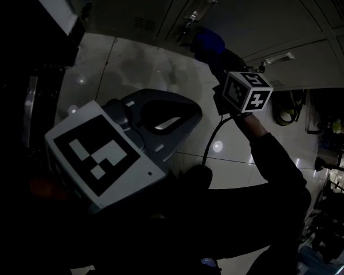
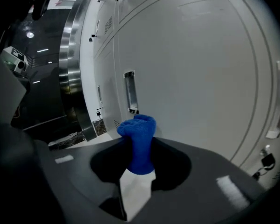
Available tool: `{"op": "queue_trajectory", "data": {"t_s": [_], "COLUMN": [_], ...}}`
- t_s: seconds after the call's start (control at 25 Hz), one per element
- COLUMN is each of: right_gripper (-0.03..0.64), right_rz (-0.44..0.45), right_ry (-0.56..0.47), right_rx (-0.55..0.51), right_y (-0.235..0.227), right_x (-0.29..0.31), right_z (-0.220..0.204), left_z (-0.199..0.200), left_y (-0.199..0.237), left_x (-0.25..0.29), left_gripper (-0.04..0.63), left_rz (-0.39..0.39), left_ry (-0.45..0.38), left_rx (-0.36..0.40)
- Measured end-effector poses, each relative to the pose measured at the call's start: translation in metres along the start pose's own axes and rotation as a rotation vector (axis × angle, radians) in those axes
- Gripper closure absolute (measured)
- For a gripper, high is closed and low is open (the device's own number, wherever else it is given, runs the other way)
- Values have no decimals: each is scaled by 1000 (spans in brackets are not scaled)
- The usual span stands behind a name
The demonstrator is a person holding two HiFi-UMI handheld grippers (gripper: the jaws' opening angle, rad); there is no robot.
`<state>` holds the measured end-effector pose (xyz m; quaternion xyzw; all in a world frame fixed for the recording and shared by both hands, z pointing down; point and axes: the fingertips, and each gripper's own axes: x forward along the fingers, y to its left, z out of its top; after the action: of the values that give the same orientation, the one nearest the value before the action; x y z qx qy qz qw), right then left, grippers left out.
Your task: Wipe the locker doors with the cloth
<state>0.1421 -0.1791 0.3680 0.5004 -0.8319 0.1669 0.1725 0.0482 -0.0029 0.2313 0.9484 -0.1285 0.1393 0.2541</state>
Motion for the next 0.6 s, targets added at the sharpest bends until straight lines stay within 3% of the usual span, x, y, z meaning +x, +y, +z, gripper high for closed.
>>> {"op": "queue_trajectory", "data": {"t_s": [0.28,0.6], "right_gripper": [499,500], "right_rz": [0,-67], "right_ry": [30,48], "right_rx": [88,118], "right_y": [11,-23], "right_x": [37,30], "right_z": [-7,-18], "left_z": [-10,-11], "left_y": [14,15], "left_x": [-20,-15], "left_gripper": [598,598], "left_rz": [7,-5], "left_ry": [-2,7], "left_rx": [-51,-56]}}
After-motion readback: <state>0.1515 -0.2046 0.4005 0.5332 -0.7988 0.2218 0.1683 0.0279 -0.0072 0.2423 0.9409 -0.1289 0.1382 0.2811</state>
